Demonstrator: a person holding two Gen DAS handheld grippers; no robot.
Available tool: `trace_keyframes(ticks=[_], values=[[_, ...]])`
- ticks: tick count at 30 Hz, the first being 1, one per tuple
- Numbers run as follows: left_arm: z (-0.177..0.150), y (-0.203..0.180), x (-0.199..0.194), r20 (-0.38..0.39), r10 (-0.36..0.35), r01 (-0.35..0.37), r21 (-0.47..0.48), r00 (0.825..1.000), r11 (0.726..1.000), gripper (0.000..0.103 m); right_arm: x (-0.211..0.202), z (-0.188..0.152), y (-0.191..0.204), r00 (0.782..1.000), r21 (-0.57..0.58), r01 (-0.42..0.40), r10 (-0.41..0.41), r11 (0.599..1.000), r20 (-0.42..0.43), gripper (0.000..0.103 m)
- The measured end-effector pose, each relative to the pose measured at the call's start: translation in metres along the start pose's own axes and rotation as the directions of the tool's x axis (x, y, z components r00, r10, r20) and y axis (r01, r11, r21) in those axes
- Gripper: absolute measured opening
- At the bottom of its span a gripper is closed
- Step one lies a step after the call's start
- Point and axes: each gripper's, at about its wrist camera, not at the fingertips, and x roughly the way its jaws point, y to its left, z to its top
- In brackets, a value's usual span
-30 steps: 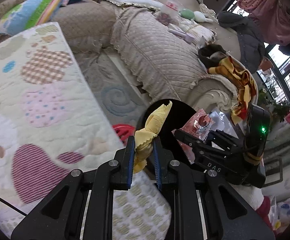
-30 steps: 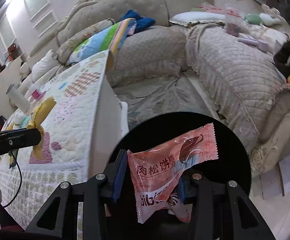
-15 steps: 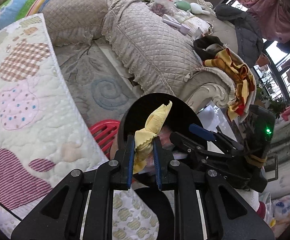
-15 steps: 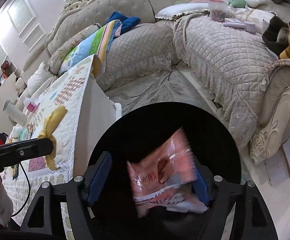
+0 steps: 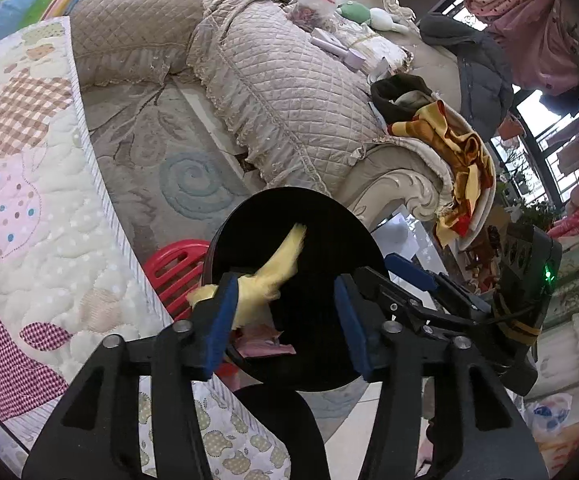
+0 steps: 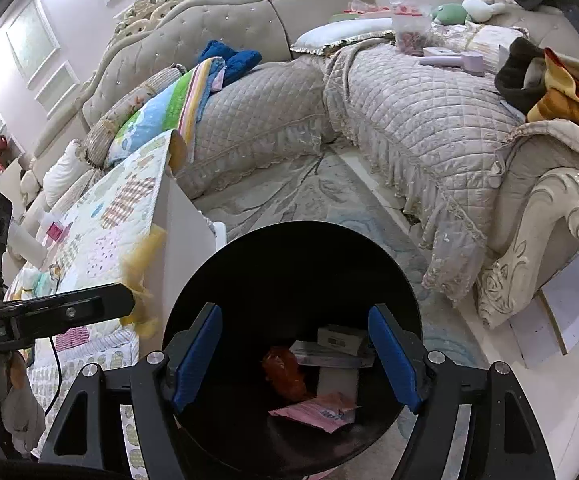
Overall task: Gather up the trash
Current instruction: 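Open the left gripper over the bin while the right releases the wrapper, then bring both grippers back over the bed toward the remaining items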
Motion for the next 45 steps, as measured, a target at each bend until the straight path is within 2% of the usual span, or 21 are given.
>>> trace_keyframes(ticks=[4,13,19,25,30,35,45], values=[[-0.001,0.001,-0.004,0.005,0.02,-0.02,0.005,1.0,1.0,0.049,0.002,0.0,0.004,1.0,-0.005,0.001,-0.001,1.0,-0.007,0.074],[-0.014,0.015,-0.028,0.036,0.122,-0.122,-0.003,0.992,0.993,0.049,0.008,-0.003,0.031,1.0,-0.057,-0.001,0.0,0.998,-0.016,0.074],[-0.028,0.034,-0.053,0.074,0.211,-0.21,-0.022,0.975,0.977,0.049,0.015,-0.006,0.056,0.999,-0.091,0.01,-0.013,0.996,-0.032,0.074],[-0.049,0.063,-0.088,0.101,0.291,-0.284,-0.078,0.951,0.956,0.049,0.022,-0.008,0.089,0.999,-0.146,-0.006,0.0,0.989,-0.043,0.074],[-0.069,0.09,-0.119,0.111,0.363,-0.349,-0.127,0.925,0.929,0.049,0.028,-0.009,0.129,0.997,-0.197,-0.062,0.052,0.978,-0.051,0.074],[-0.091,0.121,-0.153,0.116,0.419,-0.393,-0.195,0.9,0.898,0.049,0.044,-0.013,0.168,0.989,-0.23,-0.124,0.102,0.965,-0.102,0.074],[-0.139,0.187,-0.227,0.122,0.524,-0.459,-0.344,0.843,0.819,0.049,0.065,-0.036,0.26,0.96,-0.364,-0.259,0.195,0.895,-0.203,0.074]])
